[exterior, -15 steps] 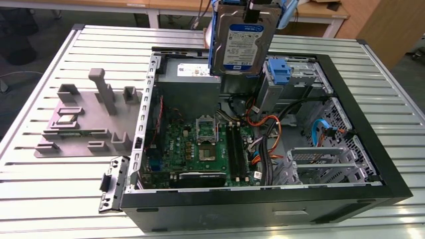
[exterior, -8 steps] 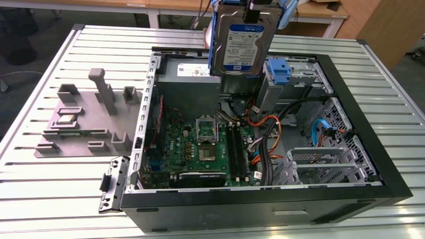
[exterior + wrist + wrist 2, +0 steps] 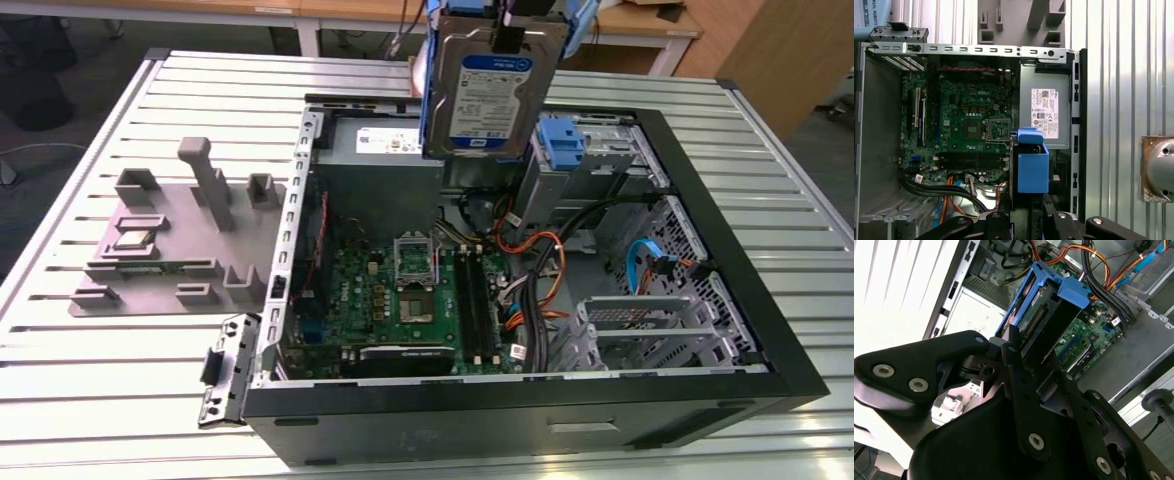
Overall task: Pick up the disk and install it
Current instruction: 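Pick up the disk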
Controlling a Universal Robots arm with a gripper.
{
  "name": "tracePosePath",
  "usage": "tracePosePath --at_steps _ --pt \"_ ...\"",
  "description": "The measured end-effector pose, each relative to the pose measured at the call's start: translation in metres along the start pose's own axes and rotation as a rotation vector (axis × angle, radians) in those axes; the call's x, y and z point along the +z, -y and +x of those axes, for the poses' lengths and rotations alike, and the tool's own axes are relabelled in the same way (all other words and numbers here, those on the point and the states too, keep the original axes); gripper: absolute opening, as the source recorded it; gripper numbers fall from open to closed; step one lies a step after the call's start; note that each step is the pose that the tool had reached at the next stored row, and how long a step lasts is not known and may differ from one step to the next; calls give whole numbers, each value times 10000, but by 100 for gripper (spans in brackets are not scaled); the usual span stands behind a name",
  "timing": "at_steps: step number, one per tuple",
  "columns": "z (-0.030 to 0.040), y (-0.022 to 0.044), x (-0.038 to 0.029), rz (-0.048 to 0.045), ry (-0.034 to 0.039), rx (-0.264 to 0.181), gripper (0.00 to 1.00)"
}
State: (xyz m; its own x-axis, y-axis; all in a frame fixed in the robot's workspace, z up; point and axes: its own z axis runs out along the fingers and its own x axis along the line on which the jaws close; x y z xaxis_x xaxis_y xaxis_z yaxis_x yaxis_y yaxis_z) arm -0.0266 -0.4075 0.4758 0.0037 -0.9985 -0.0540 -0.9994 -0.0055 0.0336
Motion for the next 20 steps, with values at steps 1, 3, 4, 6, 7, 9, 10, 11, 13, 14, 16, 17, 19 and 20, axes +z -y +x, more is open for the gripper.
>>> tracePosePath --at_steps 1,3,4,6,7,9,10,11,13,14,16,17,19,20 --pt "18 0 0 0 1 0 35" --pt "58 0 -2 0 1 0 35" --pt "79 0 -2 0 1 0 35" --pt "121 0 -3 0 0 0 35" --pt "140 0 -4 0 0 0 35" --pt "176 0 -5 0 1 0 35" --pt "192 0 -5 1 1 0 35" --pt "209 0 -6 0 1 0 35" --pt "241 0 -7 0 1 0 35" --pt "253 0 -7 0 0 0 35" --pt "271 0 -8 1 1 0 35" --pt "276 -1 -8 1 1 1 35" --pt "285 0 -8 0 1 0 35" --pt "288 0 -8 0 1 0 35"
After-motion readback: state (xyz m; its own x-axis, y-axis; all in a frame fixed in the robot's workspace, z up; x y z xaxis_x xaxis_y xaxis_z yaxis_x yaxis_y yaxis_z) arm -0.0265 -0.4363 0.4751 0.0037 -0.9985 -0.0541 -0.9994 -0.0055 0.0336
